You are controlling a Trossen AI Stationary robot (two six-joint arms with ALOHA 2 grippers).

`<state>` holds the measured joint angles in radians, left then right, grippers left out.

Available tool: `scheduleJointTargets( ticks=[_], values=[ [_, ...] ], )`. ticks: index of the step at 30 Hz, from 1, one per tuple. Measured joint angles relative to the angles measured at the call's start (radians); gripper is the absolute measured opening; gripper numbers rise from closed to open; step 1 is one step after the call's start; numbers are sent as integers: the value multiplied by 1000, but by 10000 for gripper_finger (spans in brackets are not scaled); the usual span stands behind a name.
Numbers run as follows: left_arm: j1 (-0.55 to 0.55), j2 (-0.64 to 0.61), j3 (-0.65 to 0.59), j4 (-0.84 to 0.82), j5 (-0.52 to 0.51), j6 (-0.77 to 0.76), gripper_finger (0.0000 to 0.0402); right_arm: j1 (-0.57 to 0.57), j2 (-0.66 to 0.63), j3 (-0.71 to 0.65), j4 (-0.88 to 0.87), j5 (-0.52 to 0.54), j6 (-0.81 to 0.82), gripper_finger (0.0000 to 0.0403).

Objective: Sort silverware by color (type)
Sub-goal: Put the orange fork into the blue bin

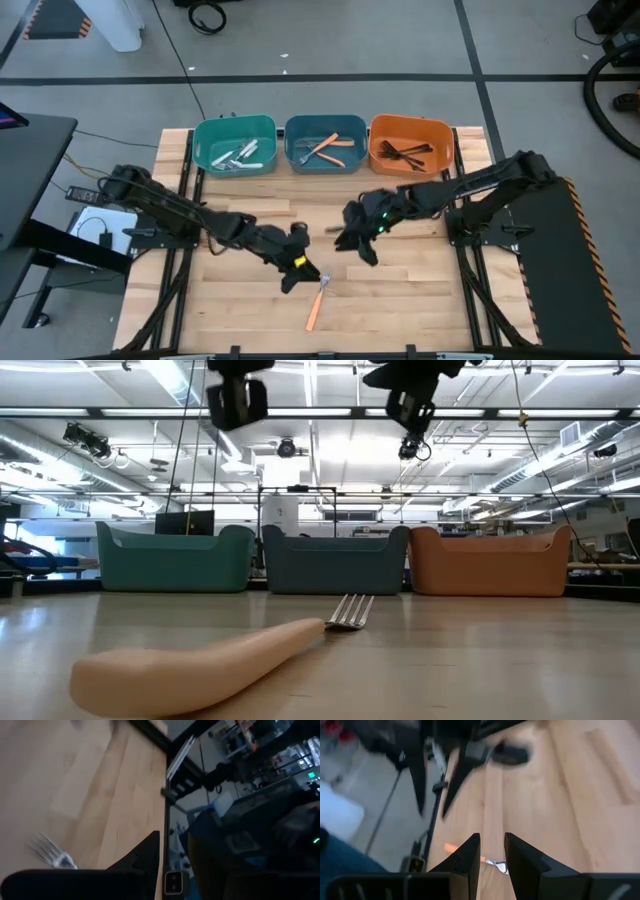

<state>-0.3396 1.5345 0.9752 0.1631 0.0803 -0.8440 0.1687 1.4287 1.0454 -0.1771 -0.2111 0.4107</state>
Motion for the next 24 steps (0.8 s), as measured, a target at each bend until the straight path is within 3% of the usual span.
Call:
scheduleJointTargets(
  ticks=[12,24],
  values=[
    [102,-142,-1,-39,-6,119,110,84,232,0,156,1,-429,97],
    [169,-143,0,-59,-9,123,110,94,419,0,344,-53,-415,97]
  ],
)
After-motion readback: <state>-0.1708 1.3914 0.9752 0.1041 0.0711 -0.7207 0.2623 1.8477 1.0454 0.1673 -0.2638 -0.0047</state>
